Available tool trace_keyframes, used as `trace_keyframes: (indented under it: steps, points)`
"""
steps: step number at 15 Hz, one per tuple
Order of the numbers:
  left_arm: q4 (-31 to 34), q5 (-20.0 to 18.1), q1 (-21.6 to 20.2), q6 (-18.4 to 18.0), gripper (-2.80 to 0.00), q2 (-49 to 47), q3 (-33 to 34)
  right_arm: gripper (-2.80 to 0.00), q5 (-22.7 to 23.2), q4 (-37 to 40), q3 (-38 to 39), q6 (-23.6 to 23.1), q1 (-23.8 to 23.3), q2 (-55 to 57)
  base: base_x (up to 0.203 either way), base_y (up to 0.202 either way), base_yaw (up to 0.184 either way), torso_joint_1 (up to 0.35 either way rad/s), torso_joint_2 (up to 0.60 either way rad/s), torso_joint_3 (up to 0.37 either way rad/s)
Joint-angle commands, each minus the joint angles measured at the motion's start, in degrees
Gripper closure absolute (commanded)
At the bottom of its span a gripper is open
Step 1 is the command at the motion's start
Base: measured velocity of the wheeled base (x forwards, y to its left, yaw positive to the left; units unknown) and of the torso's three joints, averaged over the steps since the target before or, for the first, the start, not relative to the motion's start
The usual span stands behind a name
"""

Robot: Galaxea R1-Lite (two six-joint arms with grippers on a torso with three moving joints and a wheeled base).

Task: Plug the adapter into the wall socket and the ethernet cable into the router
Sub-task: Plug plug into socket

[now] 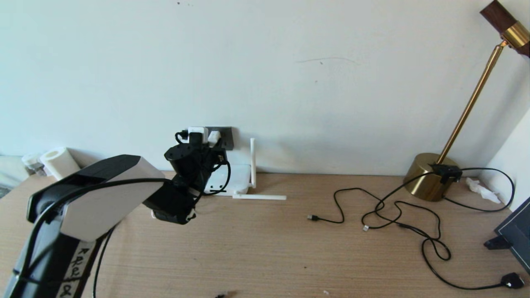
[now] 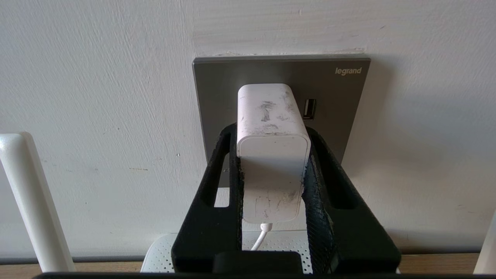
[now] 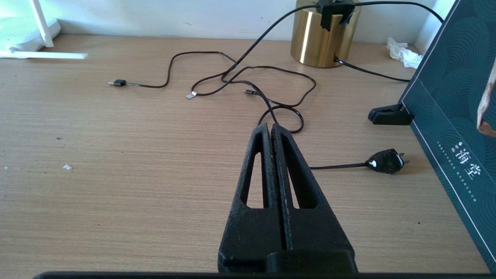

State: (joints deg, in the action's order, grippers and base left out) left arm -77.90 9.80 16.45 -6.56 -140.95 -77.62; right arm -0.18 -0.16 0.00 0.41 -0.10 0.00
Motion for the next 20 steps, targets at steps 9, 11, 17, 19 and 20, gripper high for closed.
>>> trace_keyframes:
  steps: [9,11,17,19,20]
  points:
    - [-0.50,0.04,-0.01,-0.11,0.00,-0.44,-0.87,0.00,0.01,-0.02,0.00,-0.04,0.01,0.00,0.000,0.000,0.000,0.000,0.00,0.000]
    - [-0.52,0.04,-0.01,-0.11,0.00,-0.29,-0.68,0.00,0.01,-0.02,0.00,0.02,0.01,0.00,0.000,0.000,0.000,0.000,0.00,0.000]
    - [-0.83,-0.13,-0.01,0.14,-2.80,1.82,2.65,0.00,0.01,-0.02,0.00,0.02,0.01,0.00,0.000,0.000,0.000,0.000,0.00,0.000]
    - [-0.94,-0.05,0.08,0.25,-2.80,2.36,2.83,0.00,0.01,-0.02,0.00,-0.04,0.01,0.00,0.000,0.000,0.000,0.000,0.00,0.000]
    - [-0.98,-0.05,0.17,0.32,-2.80,2.61,3.04,0.00,0.01,-0.02,0.00,0.02,0.01,0.00,0.000,0.000,0.000,0.000,0.00,0.000]
